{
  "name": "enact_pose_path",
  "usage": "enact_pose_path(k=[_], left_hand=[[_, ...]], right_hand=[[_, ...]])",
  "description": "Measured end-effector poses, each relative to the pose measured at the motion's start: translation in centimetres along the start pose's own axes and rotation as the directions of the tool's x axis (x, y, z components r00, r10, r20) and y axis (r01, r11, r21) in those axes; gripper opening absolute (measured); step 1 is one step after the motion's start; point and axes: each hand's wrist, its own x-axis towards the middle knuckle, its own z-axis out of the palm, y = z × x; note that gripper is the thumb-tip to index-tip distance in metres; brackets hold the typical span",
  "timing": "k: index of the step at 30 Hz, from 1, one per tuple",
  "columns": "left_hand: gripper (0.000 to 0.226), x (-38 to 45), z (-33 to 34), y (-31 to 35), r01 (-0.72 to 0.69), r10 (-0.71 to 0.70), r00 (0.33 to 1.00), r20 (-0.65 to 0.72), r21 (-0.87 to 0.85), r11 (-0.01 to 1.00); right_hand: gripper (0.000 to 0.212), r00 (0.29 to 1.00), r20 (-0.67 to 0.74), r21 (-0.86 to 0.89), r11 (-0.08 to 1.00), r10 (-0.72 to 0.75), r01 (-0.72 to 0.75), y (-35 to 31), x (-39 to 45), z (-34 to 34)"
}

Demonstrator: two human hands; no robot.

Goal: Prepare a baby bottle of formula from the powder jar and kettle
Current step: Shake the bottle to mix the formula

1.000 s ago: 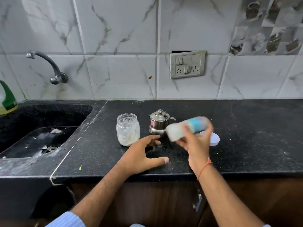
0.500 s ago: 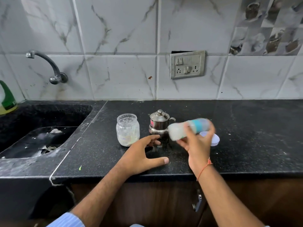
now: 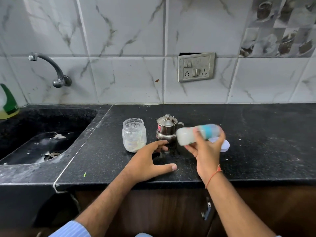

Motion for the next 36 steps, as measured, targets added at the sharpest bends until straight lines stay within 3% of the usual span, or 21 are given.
enact_pose_path(k=[1, 4, 5, 8, 11, 12, 13, 15, 16, 18, 19, 22, 23, 26, 29, 30, 33, 34, 36], left_hand=[[0.105, -0.05, 0.01, 0.02, -0.002, 0.002, 1.0, -0.005, -0.001, 1.0], [0.105, -0.15, 0.04, -0.01, 0.0, 0.0, 1.0, -0.015, 0.006, 1.0], [0.103, -0.08, 0.01, -0.05, -0.001, 0.001, 1.0, -0.012, 0.002, 1.0], [0.102, -0.07, -0.01, 0.09, 0.005, -0.005, 1.0, -0.004, -0.011, 1.0], [0.101, -0.14, 0.03, 0.09, -0.002, 0.002, 1.0, -0.016, 0.006, 1.0], [0.099, -0.08, -0.01, 0.09, -0.004, 0.004, 1.0, -0.017, 0.013, 1.0], [0.097, -0.03, -0.07, 0.12, -0.003, 0.003, 1.0, -0.014, 0.013, 1.0], [0.1, -0.04, -0.07, 0.16, 0.001, -0.001, 1.0, -0.011, 0.004, 1.0], [0.103, -0.05, -0.01, 0.15, -0.002, 0.002, 1.0, -0.011, 0.002, 1.0], [0.105, -0.09, 0.0, 0.13, -0.005, 0.005, 1.0, -0.013, 0.005, 1.0], [0.105, -0.06, -0.01, 0.13, -0.003, 0.003, 1.0, -0.013, 0.007, 1.0], [0.104, -0.05, -0.05, 0.12, 0.003, -0.003, 1.0, -0.009, -0.007, 1.0], [0.104, -0.07, 0.01, 0.1, 0.002, -0.002, 1.0, -0.009, -0.008, 1.0], [0.1, 0.0, 0.0, 0.0, -0.008, 0.008, 1.0, -0.013, 0.001, 1.0], [0.097, 0.08, 0.0, -0.08, -0.004, 0.004, 1.0, -0.014, -0.007, 1.0], [0.099, 0.05, 0.03, -0.13, -0.004, 0.004, 1.0, -0.015, -0.013, 1.0], [0.097, 0.05, 0.07, -0.13, -0.007, 0.006, 1.0, -0.023, -0.014, 1.0], [0.095, 0.13, 0.06, -0.13, -0.005, 0.005, 1.0, -0.022, -0.013, 1.0], [0.094, 0.09, 0.05, 0.0, 0.001, -0.001, 1.0, -0.021, -0.017, 1.0]], right_hand=[[0.067, 1.0, -0.019, 0.042, 0.999, 0.021, -0.02, -0.16, 0.19, -0.07], [0.071, 0.967, 0.238, -0.197, 0.979, 0.094, -0.047, 0.25, -0.39, 0.32], [0.073, 0.976, 0.203, -0.184, 0.982, 0.076, -0.038, 0.37, -0.4, 0.44], [0.063, 0.998, -0.063, 0.084, 0.996, 0.009, -0.004, -0.08, 0.29, 0.07], [0.067, 0.977, 0.198, -0.169, 0.985, 0.075, -0.041, 0.24, -0.28, 0.56], [0.071, 0.977, 0.201, -0.192, 0.981, 0.071, -0.032, 0.52, -0.33, 0.67], [0.072, 0.992, 0.12, -0.14, 0.99, 0.037, -0.02, 0.56, -0.18, 0.67], [0.068, 0.999, -0.049, 0.052, 0.999, 0.01, -0.008, 0.17, 0.28, 0.37], [0.067, 0.999, -0.019, 0.038, 0.999, 0.031, -0.03, -0.01, 0.38, 0.39], [0.069, 0.975, 0.205, -0.174, 0.983, 0.089, -0.053, 0.31, -0.13, 0.65], [0.071, 0.969, 0.231, -0.216, 0.976, 0.088, -0.038, 0.51, -0.33, 0.7], [0.067, 1.0, -0.031, 0.033, 0.999, 0.005, -0.004, 0.14, 0.1, 0.44], [0.066, 0.999, -0.032, 0.055, 0.998, 0.022, -0.02, -0.02, 0.29, 0.35], [0.07, 0.979, 0.19, -0.167, 0.985, 0.078, -0.046, 0.31, -0.26, 0.7], [0.069, 0.999, -0.041, 0.051, 0.999, 0.021, -0.019, 0.15, 0.3, 0.36], [0.068, 0.999, -0.039, 0.067, 0.997, 0.038, -0.035, -0.01, 0.47, 0.31], [0.071, 0.968, 0.231, -0.206, 0.978, 0.093, -0.045, 0.43, 0.01, 0.66], [0.073, 0.979, 0.191, -0.198, 0.98, 0.066, -0.028, 0.63, 0.03, 0.64], [0.07, 1.0, 0.0, -0.011, 1.0, 0.007, -0.007, 0.33, 0.32, 0.35]])
